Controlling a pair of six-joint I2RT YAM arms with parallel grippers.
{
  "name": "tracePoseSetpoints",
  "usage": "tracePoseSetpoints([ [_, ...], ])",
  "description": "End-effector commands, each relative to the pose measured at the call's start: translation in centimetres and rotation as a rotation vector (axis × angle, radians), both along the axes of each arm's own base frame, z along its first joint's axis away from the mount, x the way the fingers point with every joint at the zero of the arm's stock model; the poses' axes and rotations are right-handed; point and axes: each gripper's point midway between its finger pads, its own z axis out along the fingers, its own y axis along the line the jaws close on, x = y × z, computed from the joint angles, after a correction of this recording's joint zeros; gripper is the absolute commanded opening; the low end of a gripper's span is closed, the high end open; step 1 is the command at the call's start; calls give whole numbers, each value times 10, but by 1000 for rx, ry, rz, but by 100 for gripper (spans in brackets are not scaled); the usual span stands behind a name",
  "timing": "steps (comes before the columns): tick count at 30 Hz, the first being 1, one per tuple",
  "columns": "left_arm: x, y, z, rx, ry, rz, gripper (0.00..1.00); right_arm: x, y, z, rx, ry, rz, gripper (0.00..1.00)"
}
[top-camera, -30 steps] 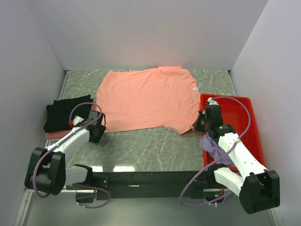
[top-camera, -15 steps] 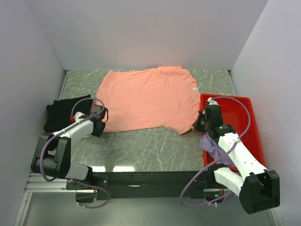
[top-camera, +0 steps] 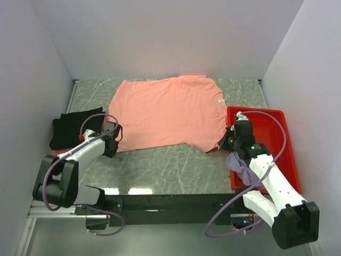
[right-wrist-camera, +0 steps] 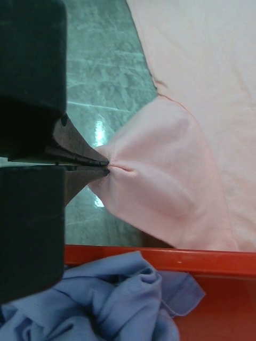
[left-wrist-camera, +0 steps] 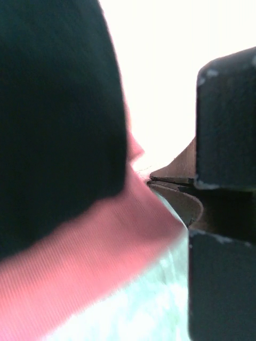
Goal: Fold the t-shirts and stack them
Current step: Flatten the tshirt out, then fold the tshirt
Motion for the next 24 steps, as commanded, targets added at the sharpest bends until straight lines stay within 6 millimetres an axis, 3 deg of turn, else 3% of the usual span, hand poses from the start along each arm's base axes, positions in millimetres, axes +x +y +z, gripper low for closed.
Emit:
tracePoseSetpoints([
  [1, -24, 1, 7, 0, 27, 4, 1, -15, 7, 14, 49, 1, 21, 0],
  [14, -57, 8, 32, -37, -52, 33, 1, -80, 19, 22, 147, 74, 76, 0],
  [19, -57, 8, 40, -40, -86, 27, 1, -83, 16, 33, 139, 46, 69, 0],
  [24, -50, 7, 45, -34, -99, 6, 1, -69, 8, 41, 86, 14, 40, 0],
])
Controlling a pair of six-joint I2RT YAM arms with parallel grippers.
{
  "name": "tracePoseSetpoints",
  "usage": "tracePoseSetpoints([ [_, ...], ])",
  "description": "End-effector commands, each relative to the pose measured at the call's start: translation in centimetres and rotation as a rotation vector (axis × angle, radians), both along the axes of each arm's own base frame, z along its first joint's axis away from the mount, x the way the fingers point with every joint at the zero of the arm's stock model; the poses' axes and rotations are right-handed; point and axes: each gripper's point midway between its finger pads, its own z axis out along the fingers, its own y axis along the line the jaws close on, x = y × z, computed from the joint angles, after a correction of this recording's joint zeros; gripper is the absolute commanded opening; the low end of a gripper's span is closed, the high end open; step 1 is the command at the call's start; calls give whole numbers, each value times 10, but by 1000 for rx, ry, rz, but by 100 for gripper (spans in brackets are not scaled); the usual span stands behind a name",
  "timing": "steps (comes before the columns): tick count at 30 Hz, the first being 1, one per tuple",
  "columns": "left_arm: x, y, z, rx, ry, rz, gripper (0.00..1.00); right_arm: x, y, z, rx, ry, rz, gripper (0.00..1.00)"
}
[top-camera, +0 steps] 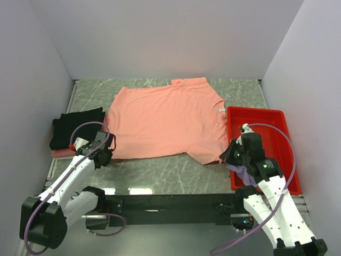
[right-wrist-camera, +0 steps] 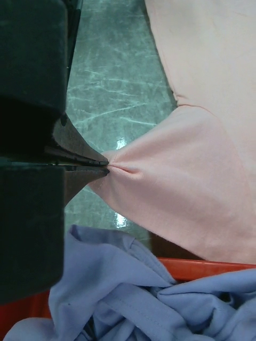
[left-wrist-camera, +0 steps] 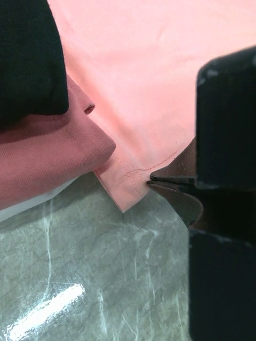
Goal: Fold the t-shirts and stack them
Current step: Fold the tshirt
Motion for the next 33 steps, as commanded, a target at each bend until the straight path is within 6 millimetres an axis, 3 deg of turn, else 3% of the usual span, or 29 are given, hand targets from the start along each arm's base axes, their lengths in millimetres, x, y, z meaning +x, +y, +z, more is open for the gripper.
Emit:
tracePoseSetpoints([
  [1, 4, -1, 6, 6, -7, -14, 1, 16, 0, 25, -11, -74, -1, 0],
  [7, 28, -7, 19, 14, -46, -45, 1, 41, -2, 48, -32, -137, -22, 0],
  [14, 64, -14, 41, 40, -89, -85, 1, 63, -13, 56, -116, -127, -60, 0],
  [23, 101, -16, 52, 96, -74, -94, 1, 108, -14, 82, -157, -177, -98, 0],
  [33, 143, 2, 54, 120, -74, -51, 1, 166, -16, 95, -207, -189, -150, 0],
])
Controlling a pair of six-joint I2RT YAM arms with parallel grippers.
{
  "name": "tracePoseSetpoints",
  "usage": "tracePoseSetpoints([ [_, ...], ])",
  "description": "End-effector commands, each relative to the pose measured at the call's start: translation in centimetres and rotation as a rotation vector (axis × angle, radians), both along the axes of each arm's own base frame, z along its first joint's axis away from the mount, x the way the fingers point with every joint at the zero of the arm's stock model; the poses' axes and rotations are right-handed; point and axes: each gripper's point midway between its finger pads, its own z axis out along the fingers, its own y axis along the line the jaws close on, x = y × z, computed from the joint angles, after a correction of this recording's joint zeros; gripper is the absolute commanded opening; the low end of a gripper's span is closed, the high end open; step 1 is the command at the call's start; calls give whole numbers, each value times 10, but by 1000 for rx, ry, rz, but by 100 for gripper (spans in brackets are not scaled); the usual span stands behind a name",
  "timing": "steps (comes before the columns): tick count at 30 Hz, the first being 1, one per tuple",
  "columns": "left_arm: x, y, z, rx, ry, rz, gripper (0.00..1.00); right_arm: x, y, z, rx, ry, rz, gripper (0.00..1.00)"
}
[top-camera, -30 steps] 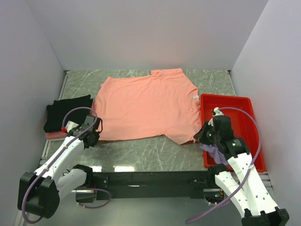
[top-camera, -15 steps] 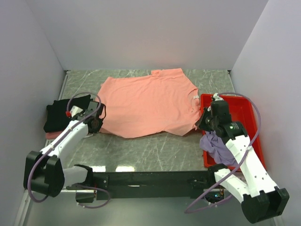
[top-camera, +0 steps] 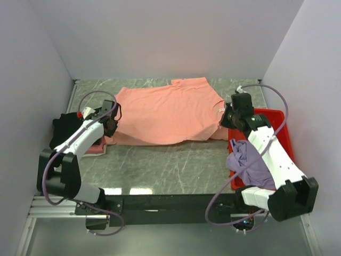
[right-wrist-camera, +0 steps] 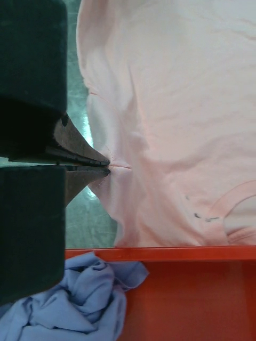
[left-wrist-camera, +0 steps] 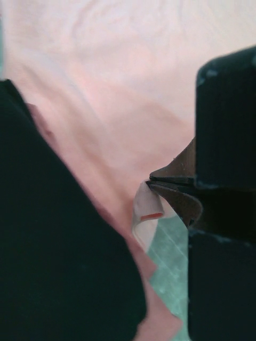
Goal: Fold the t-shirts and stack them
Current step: Fold the tshirt
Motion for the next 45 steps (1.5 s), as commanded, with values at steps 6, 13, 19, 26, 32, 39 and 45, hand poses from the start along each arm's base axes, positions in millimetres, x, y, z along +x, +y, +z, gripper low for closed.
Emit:
tracePoseSetpoints([
  [6, 52, 13, 13, 10, -71, 6, 1, 68, -6, 23, -60, -86, -52, 0],
  [13, 70, 20, 4, 41, -34, 23, 1, 116, 2, 16, -79, -52, -28, 0],
  [19, 83, 19, -4, 51, -3, 11, 1, 143, 5, 0, -91, 5, -32, 0],
  [26, 89, 24, -21, 68, 43, 44, 1, 163, 3, -26, -113, 75, -59, 0],
  [32, 96, 29, -17, 92, 37, 72, 26, 199, 1, -48, -130, 101, -61, 8],
  [39, 108, 12, 23, 98, -69, -9, 78, 207, 7, -39, -108, 101, -29, 60],
  [45, 104, -24, 33, 71, -99, -132, 99, 159, 15, -38, -24, 85, 6, 81],
])
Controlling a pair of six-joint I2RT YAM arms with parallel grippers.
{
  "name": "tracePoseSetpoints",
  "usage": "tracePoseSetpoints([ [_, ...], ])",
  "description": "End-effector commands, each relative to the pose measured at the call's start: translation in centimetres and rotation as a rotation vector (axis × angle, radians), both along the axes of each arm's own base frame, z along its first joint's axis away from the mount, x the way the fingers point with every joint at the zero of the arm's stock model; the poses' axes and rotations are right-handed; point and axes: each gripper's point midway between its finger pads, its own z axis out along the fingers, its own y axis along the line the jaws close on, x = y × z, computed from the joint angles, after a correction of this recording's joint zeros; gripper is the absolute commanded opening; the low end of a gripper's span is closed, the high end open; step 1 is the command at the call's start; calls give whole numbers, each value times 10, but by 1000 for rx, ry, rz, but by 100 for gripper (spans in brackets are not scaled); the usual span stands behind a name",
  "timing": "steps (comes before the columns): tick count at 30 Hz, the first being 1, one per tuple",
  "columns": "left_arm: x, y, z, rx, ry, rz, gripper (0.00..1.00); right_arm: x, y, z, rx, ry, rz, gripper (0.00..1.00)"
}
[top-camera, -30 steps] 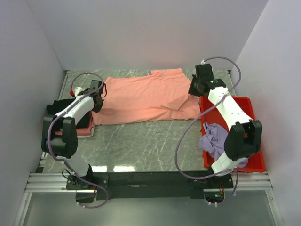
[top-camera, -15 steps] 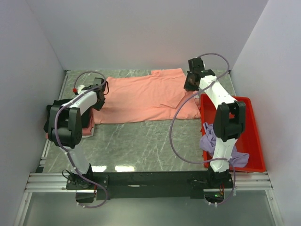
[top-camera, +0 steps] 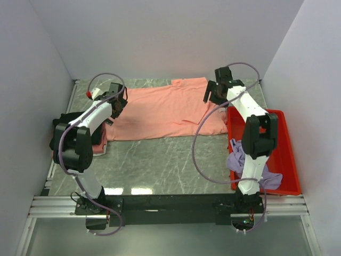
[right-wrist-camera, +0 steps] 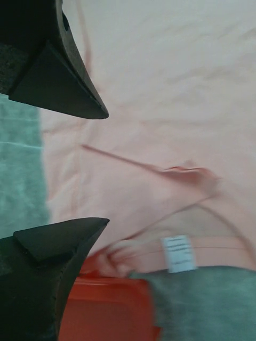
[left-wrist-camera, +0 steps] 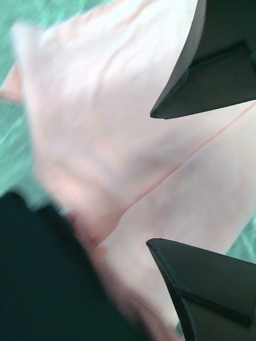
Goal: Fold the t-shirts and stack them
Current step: Fold the tshirt
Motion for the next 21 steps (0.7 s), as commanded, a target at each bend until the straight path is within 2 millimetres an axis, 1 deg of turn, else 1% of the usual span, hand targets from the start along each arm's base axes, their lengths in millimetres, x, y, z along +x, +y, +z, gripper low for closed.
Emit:
tracePoseSetpoints([
  [1, 4, -24, 27, -14, -82, -87, 99, -19, 7, 35, 83, -100, 25, 82],
  [2, 3, -29, 25, -21, -79, -101, 99, -25, 11, 32, 104, -92, 42, 82],
  [3, 2, -39, 23, -30, -77, -127, 100, -35, 14, 20, 117, -63, 48, 83],
  [5, 2, -47, 14, -42, -63, -144, 100, -43, 15, 15, 133, -54, 46, 84],
  [6, 2, -54, 12, -48, -62, -161, 100, -49, 17, 4, 144, -38, 51, 84],
  [7, 2, -60, 8, -61, -55, -177, 100, -53, 24, 0, 178, -24, 71, 84],
  [10, 4, -74, -4, -81, -44, -220, 99, -59, 35, -16, 203, 6, 99, 86],
  [11, 4, -78, -15, -86, -24, -230, 100, -59, 37, -19, 201, 11, 108, 87],
  [12, 5, -81, -20, -84, -16, -251, 100, -57, 41, -22, 203, 3, 115, 87],
  [13, 6, -84, -25, -88, -2, -255, 100, -57, 41, -30, 205, 18, 113, 87],
  [14, 5, -84, -37, -83, 30, -256, 100, -57, 43, -34, 212, 29, 111, 88],
  [16, 0, -87, -48, -71, 62, -263, 100, -58, 43, -46, 213, 48, 105, 88],
  [20, -9, -90, -67, -66, 102, -283, 99, -68, 48, -68, 232, 89, 115, 88],
  [21, -11, -92, -70, -64, 112, -287, 100, -72, 47, -79, 231, 112, 110, 88],
])
